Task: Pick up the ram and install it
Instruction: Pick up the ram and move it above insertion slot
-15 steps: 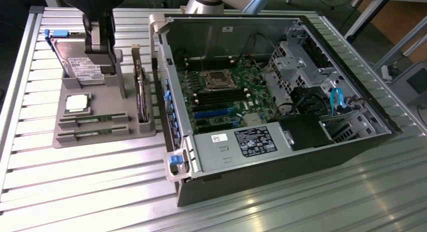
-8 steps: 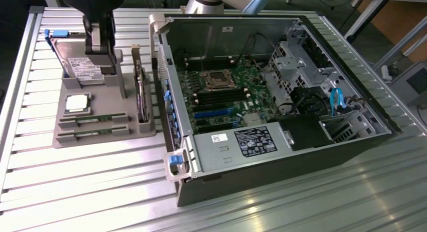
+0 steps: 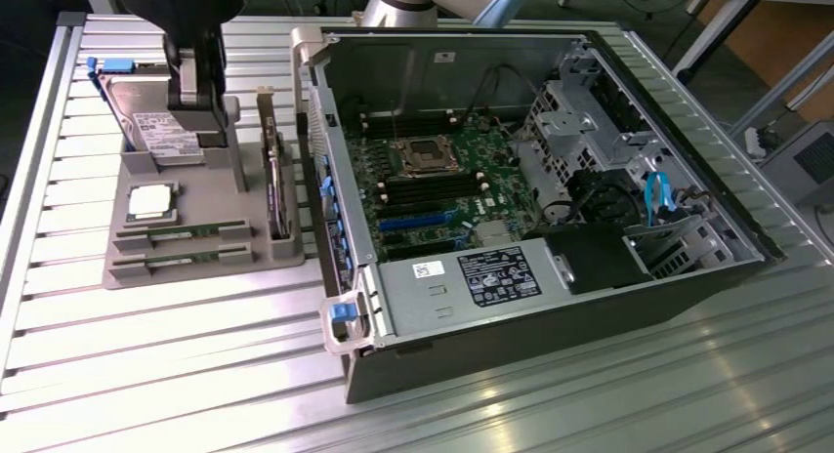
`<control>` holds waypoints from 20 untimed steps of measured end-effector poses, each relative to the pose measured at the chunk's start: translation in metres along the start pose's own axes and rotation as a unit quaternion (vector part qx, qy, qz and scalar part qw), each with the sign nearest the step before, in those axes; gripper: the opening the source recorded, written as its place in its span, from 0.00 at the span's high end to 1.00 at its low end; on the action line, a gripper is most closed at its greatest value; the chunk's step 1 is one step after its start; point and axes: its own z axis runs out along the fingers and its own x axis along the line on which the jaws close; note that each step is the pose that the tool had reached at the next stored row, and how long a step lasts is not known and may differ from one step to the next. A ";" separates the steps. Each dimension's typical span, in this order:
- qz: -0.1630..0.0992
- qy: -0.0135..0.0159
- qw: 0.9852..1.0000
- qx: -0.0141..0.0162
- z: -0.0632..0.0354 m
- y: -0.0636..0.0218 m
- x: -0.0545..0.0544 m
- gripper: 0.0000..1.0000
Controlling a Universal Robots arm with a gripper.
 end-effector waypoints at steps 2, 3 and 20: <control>0.000 0.000 1.000 0.000 0.0004 0.0000 0.000 0.70; 0.000 0.000 1.000 0.000 0.0007 0.0000 0.000 0.70; 0.000 0.000 1.000 0.000 0.0072 -0.0003 0.002 0.70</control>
